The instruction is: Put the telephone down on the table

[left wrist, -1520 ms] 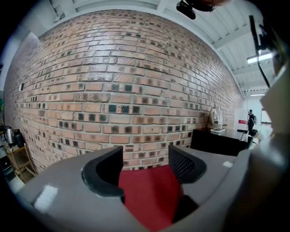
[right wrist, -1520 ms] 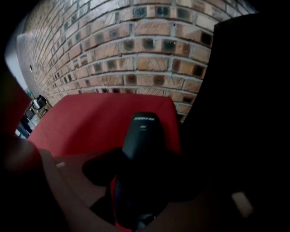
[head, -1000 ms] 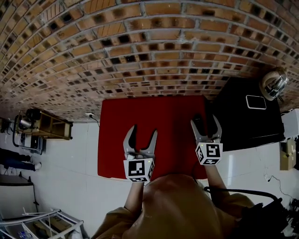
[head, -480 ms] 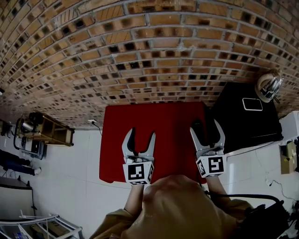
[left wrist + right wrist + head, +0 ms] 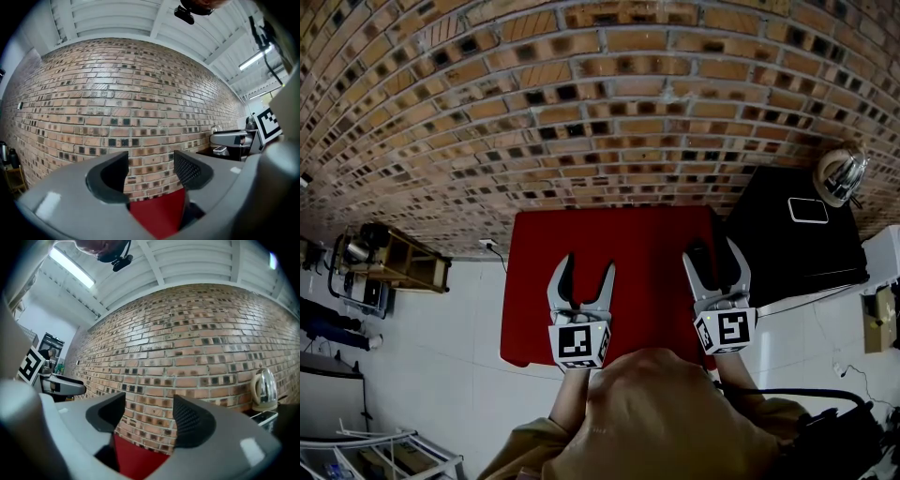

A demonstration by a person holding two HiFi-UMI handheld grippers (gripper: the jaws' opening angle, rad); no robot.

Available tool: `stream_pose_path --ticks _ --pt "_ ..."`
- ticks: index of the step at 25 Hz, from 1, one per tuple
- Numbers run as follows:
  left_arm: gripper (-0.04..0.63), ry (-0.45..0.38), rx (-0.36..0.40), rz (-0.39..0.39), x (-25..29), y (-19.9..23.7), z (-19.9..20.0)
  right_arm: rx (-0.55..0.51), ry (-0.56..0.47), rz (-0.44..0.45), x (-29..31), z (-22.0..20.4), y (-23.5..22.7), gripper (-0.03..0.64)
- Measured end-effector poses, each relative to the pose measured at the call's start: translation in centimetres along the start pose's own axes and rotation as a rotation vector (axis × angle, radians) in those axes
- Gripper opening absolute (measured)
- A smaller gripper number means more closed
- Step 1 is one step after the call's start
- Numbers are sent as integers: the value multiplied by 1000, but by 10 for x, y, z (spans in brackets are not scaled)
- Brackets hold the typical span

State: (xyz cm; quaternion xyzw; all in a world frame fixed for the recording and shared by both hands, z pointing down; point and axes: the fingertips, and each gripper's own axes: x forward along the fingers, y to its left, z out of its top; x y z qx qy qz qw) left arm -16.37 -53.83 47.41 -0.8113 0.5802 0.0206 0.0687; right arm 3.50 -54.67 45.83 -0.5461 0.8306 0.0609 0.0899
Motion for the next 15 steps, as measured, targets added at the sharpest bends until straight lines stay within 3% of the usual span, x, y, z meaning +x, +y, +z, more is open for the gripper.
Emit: stream_pose_path --ticks 15 --pt "305 1 12 -7 3 -5 -6 1 -1 -45 -9 0 -13 302"
